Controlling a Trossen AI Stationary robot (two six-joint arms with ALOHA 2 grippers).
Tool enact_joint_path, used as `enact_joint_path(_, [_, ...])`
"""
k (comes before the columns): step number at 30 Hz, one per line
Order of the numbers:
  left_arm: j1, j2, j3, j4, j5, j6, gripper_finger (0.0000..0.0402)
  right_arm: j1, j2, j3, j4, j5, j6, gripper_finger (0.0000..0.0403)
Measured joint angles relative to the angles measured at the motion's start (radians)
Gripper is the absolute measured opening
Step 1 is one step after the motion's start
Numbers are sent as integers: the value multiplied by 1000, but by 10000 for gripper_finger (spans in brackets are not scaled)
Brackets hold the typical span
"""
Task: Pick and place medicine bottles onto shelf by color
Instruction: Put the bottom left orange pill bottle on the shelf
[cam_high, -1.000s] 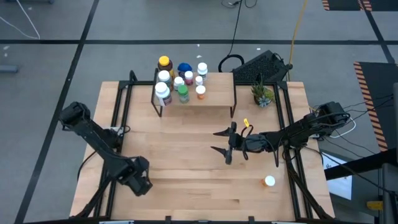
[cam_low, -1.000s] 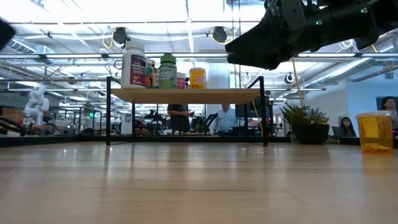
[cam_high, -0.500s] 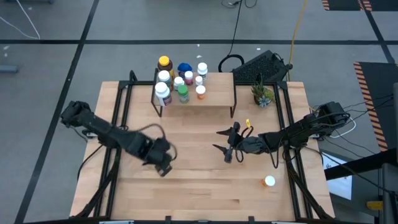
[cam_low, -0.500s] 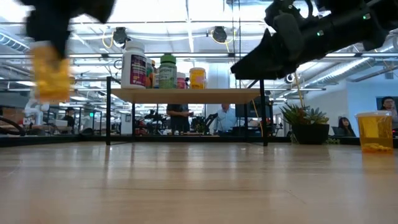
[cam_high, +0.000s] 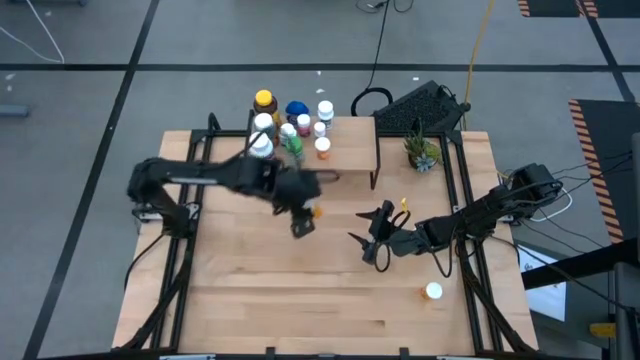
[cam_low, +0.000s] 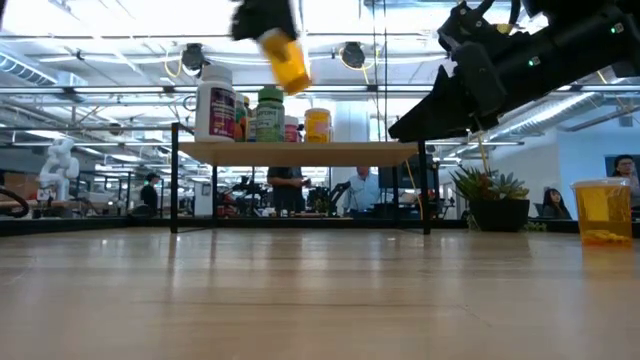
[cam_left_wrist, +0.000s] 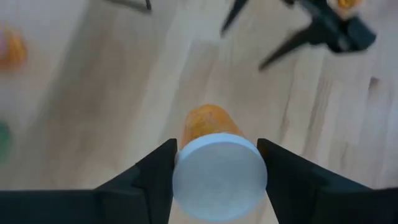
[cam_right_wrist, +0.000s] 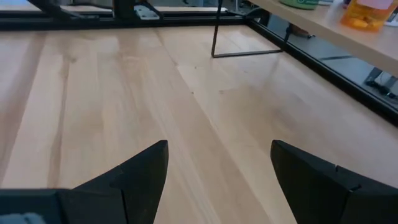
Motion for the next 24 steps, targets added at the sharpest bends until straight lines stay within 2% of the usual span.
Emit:
enact_joint_path(5, [128,192,306,-128,27,239,213,0,0,0,-11,-4,1,277])
enact_joint_path(10, [250,363,620,-242,27,340,204,-15,0,0,-1,-3,-57,277])
enact_joint_path(18, [405,363,607,-110,54,410,214,-73,0,0,9,-4,-106,277])
enact_joint_path(24, [424,365,616,-13,55,505,210,-81,0,0,6,-2,-85,277])
